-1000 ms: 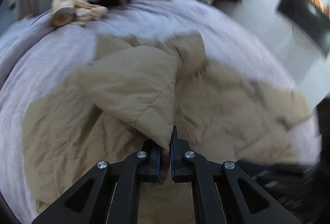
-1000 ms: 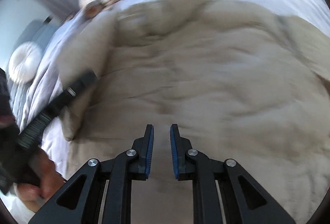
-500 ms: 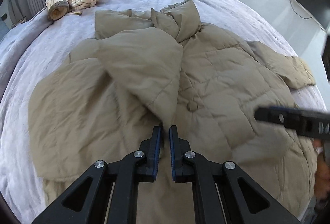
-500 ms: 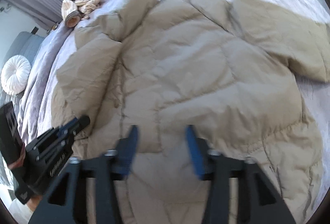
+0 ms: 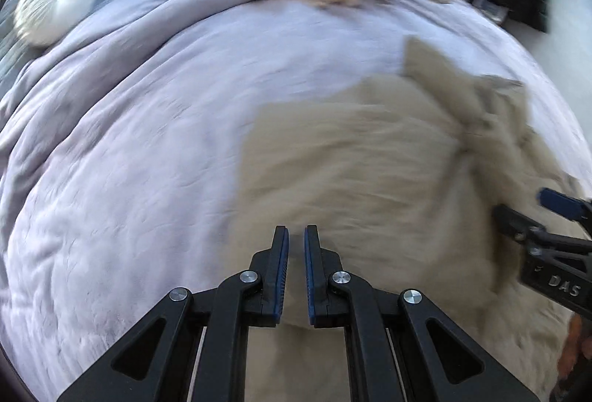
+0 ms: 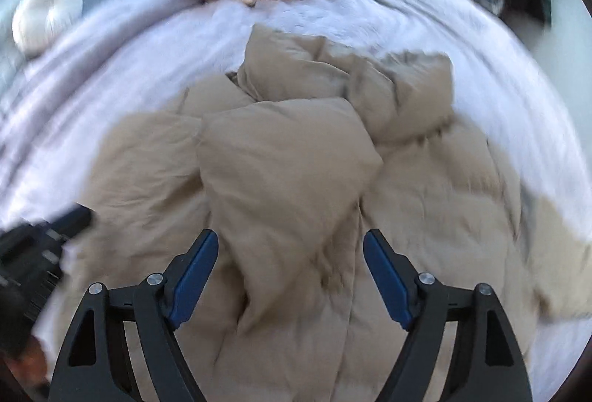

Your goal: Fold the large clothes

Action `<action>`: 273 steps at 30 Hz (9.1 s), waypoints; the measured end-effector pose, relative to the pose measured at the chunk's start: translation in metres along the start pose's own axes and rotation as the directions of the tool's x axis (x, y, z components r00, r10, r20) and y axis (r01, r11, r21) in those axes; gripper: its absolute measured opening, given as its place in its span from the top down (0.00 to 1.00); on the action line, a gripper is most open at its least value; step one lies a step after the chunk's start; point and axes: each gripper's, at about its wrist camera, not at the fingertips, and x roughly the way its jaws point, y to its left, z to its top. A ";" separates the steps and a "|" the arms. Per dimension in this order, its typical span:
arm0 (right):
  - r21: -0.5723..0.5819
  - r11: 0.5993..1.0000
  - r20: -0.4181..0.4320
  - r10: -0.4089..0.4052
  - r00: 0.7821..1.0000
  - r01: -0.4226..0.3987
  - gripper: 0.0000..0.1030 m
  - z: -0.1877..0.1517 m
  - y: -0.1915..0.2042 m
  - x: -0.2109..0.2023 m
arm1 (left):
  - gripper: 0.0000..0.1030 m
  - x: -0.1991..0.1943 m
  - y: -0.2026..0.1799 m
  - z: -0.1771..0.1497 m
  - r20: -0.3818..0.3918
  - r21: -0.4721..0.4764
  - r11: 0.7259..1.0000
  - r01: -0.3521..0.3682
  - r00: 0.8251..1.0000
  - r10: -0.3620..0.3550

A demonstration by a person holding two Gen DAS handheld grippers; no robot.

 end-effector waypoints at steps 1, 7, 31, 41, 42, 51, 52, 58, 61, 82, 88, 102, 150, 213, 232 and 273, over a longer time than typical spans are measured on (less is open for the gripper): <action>0.000 1.000 0.012 -0.018 1.000 0.018 0.29 0.001 -0.001 0.002 | 0.91 0.004 0.003 0.000 -0.006 -0.008 1.000 -0.008 1.000 0.008; 0.328 0.935 0.069 0.120 0.990 -0.136 0.92 -0.028 -0.089 -0.002 | 0.50 0.007 0.004 -0.003 -0.003 -0.011 1.000 0.001 1.000 -0.001; 0.726 0.639 0.030 0.340 0.940 -0.254 0.96 -0.109 -0.187 0.026 | 0.05 0.044 -0.001 0.000 -0.105 -0.058 0.995 -0.085 0.991 0.079; 0.674 0.660 0.061 0.397 0.916 -0.332 0.51 -0.131 -0.204 -0.023 | 0.05 0.003 -0.031 0.001 -0.101 -0.004 0.998 -0.061 0.993 0.060; 0.677 0.656 0.066 0.397 0.915 -0.334 0.48 -0.136 -0.207 -0.028 | 0.05 -0.001 -0.038 0.000 -0.102 0.004 0.999 -0.051 0.993 0.051; 0.764 0.555 0.098 0.406 0.909 -0.330 0.26 -0.188 -0.248 -0.057 | 0.05 -0.040 -0.127 -0.038 -0.159 0.085 0.987 0.139 0.979 -0.125; 0.773 0.542 0.108 0.402 0.909 -0.331 0.22 -0.194 -0.256 -0.060 | 0.05 -0.043 -0.140 -0.042 -0.169 0.099 0.982 0.159 0.976 -0.141; 0.827 0.473 0.138 0.355 0.925 -0.305 0.17 -0.229 -0.304 -0.071 | 0.05 -0.058 -0.212 -0.066 -0.213 0.182 0.954 0.237 0.957 -0.197; 0.847 0.445 0.153 0.320 0.935 -0.291 0.16 -0.244 -0.328 -0.075 | 0.05 -0.061 -0.237 -0.074 -0.227 0.206 0.948 0.245 0.954 -0.197; 0.930 0.236 0.244 0.177 0.954 -0.282 0.00 -0.298 -0.460 -0.059 | 0.05 -0.046 -0.322 -0.085 -0.299 0.241 0.931 0.276 0.933 -0.199; 0.914 0.095 0.379 0.150 0.913 -0.395 0.00 -0.297 -0.504 -0.036 | 0.05 -0.041 -0.332 -0.081 -0.292 0.241 0.933 0.268 0.937 -0.193; 0.838 -0.220 0.536 0.160 0.829 -0.499 0.61 -0.273 -0.546 0.019 | 0.05 -0.040 -0.331 -0.062 -0.213 0.237 0.944 0.228 0.961 -0.178; 0.285 0.924 0.038 0.257 0.966 -0.256 0.21 -0.023 -0.135 -0.022 | 0.05 -0.038 -0.070 -0.010 -0.076 -0.135 0.988 0.073 0.994 -0.083; 0.784 0.497 0.148 0.431 0.890 -0.371 0.93 -0.155 -0.273 0.023 | 0.78 0.015 -0.091 0.012 -0.140 -0.114 0.929 0.351 0.921 -0.365; 0.566 0.679 0.218 0.423 0.879 -0.467 0.41 -0.127 -0.277 -0.066 | 0.76 0.027 -0.115 0.012 -0.121 -0.045 0.987 0.155 0.980 -0.159; 0.433 0.895 -0.025 0.129 0.991 -0.105 0.90 -0.141 -0.251 -0.003 | 0.76 0.033 -0.135 0.011 -0.131 0.029 0.995 0.100 0.987 -0.095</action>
